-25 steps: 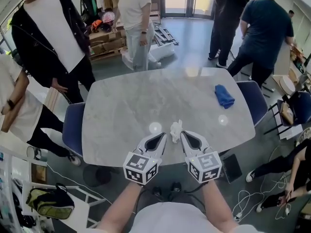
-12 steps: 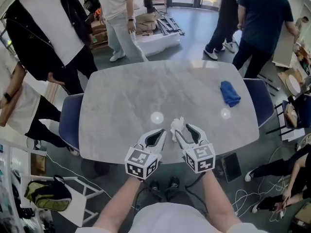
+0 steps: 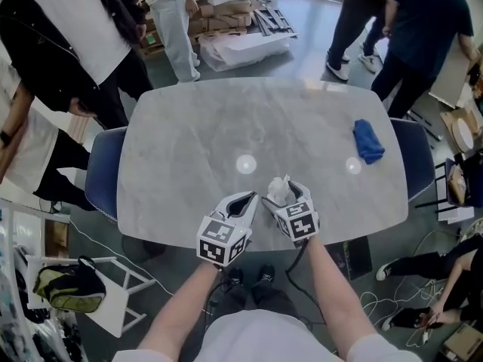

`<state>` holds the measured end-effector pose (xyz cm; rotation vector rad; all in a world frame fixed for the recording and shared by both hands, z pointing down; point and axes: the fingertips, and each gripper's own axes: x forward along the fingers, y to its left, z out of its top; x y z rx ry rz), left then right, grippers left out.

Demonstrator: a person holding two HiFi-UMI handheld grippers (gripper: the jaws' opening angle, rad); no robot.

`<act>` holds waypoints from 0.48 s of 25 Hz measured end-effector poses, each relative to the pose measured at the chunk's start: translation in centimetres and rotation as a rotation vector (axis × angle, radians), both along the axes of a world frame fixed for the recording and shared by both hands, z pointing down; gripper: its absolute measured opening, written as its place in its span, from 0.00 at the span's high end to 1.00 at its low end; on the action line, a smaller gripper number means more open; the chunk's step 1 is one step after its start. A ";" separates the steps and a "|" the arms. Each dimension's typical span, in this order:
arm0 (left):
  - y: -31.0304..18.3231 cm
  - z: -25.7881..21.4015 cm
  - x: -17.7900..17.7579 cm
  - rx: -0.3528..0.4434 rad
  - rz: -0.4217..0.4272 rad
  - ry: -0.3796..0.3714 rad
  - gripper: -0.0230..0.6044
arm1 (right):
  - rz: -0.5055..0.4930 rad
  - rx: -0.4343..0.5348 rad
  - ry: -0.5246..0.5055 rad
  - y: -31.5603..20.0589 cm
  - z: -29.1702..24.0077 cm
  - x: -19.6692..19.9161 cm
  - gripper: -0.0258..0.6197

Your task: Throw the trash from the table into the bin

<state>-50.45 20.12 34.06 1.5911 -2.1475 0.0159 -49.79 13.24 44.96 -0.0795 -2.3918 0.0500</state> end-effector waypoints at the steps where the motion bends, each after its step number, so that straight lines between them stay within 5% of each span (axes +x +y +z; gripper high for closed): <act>1: -0.1 0.3 -0.1 -0.004 -0.003 0.006 0.96 | -0.009 0.004 0.025 0.0 0.9 -0.2 0.30; 6: 0.0 0.9 -0.2 -0.015 -0.014 0.024 0.96 | -0.032 0.026 0.105 -0.3 3.3 -0.4 0.37; 12: 0.6 1.2 -0.1 -0.021 -0.023 0.030 0.96 | -0.029 0.046 0.146 -0.5 4.7 0.1 0.59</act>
